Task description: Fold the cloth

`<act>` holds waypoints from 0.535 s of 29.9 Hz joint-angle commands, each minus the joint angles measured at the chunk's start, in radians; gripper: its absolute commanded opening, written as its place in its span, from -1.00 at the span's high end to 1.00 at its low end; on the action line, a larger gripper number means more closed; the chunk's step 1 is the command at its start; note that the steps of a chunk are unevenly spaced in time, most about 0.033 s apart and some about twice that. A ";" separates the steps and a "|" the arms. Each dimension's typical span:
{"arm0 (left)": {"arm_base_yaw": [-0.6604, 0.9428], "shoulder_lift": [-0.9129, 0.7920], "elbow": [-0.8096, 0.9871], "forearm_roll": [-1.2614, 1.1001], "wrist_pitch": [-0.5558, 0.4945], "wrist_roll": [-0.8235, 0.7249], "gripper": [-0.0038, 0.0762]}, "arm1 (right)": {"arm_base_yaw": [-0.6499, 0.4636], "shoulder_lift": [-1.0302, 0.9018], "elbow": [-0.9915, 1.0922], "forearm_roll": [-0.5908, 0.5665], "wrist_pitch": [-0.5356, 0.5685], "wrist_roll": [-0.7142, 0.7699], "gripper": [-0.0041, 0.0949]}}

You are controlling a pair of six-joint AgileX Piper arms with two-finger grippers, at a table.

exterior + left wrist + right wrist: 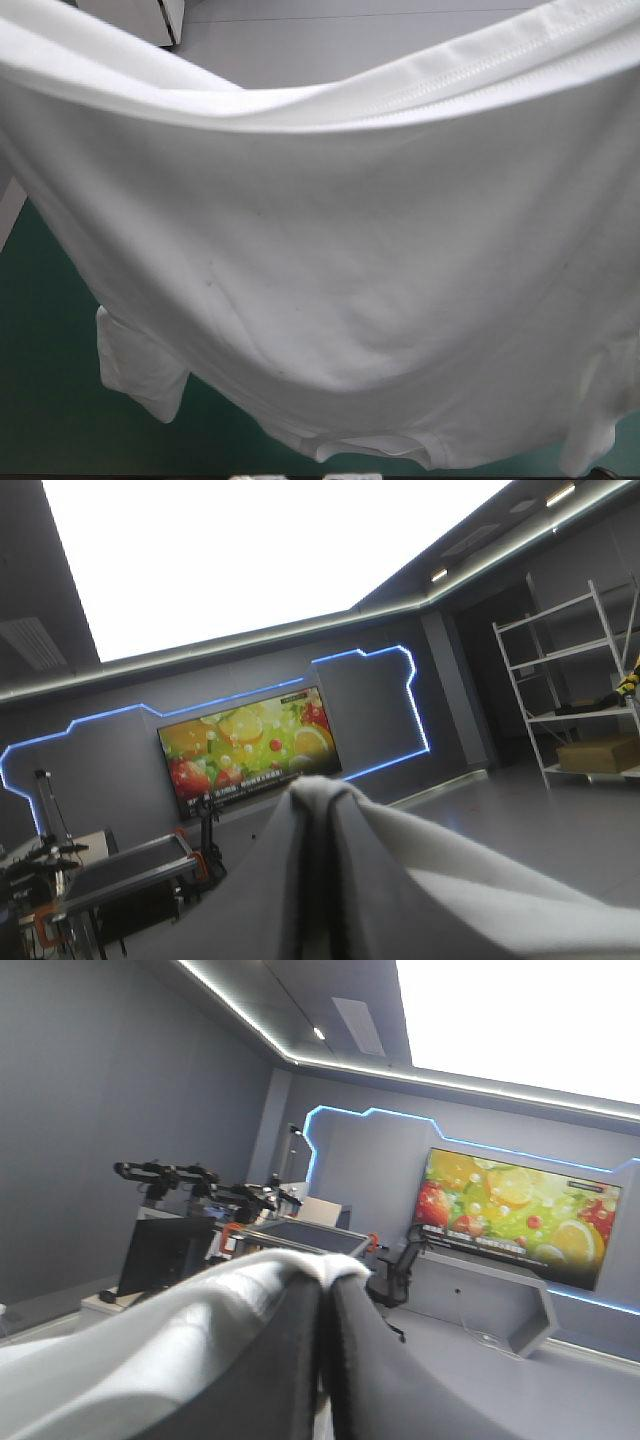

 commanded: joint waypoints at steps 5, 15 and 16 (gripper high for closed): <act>-0.005 0.236 -0.002 -0.013 -0.382 0.032 0.93 | -0.001 0.195 -0.010 -0.354 -0.292 0.155 0.95; -0.006 0.517 -0.148 -0.029 -0.706 0.196 0.93 | -0.268 0.504 -0.188 -0.382 -0.605 0.375 0.95; -0.006 0.542 -0.180 -0.029 -0.739 0.200 0.93 | -0.311 0.535 -0.215 -0.337 -0.643 0.375 0.95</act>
